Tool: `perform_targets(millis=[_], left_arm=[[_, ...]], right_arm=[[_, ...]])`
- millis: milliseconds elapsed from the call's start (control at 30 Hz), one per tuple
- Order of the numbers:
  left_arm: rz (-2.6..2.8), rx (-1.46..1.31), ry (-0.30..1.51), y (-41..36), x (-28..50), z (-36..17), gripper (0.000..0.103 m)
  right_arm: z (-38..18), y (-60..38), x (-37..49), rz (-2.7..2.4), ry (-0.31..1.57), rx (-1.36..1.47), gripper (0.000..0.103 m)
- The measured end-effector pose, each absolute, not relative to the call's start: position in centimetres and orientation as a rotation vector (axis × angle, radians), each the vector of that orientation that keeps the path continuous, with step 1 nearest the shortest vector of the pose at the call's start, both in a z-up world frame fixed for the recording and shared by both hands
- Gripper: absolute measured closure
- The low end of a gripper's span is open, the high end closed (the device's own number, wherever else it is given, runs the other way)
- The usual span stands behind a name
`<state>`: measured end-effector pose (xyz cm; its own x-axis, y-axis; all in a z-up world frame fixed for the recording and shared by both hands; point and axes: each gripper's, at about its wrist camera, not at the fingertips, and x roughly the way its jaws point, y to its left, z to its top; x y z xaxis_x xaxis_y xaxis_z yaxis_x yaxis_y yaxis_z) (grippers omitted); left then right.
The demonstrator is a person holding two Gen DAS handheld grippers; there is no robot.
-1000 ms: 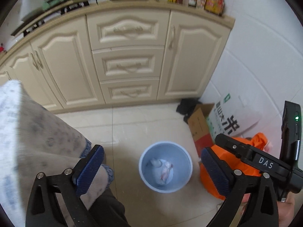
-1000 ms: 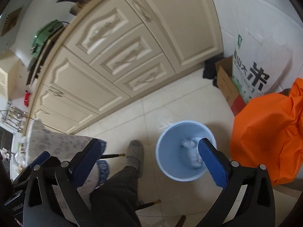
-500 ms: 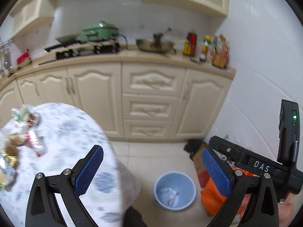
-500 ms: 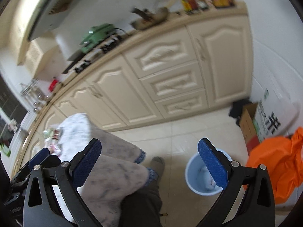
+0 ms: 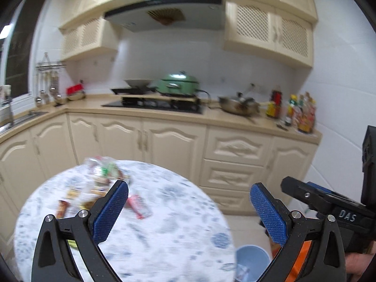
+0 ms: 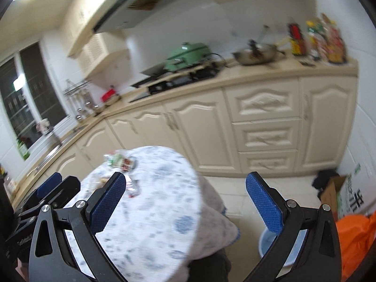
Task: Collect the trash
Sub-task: 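Bring both open tools back to the table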
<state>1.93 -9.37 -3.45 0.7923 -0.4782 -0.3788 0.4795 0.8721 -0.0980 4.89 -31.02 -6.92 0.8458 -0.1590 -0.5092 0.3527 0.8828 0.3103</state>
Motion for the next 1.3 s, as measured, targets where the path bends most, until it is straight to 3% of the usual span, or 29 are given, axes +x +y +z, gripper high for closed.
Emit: perform_targets(millis=[367, 733, 1067, 1300], left_arm=[[-0.298, -0.055, 0.333, -1.1, -3.6, -3.4, 0.001], [-0.137, -0.054, 0.338, 1.5, -5.6, -3.7, 0.001], [-0.067, -0.041, 0.440, 1.1, -1.9, -6.1, 0.001], [-0.050, -0.044, 0.549, 2.1, 5.0, -7.3, 0.001]], right_arm=[[-3.8, -21.6, 9.4, -0.105, 0.434, 0.262, 0.000], [-4.4, -15.2, 12.8, 0.001, 0.457, 0.191, 0.000], [-9.2, -11.9, 17.6, 0.064, 0.615, 0.163, 0.000], [-15.0, -9.5, 22.0, 0.125, 0.770, 0.140, 0.000]])
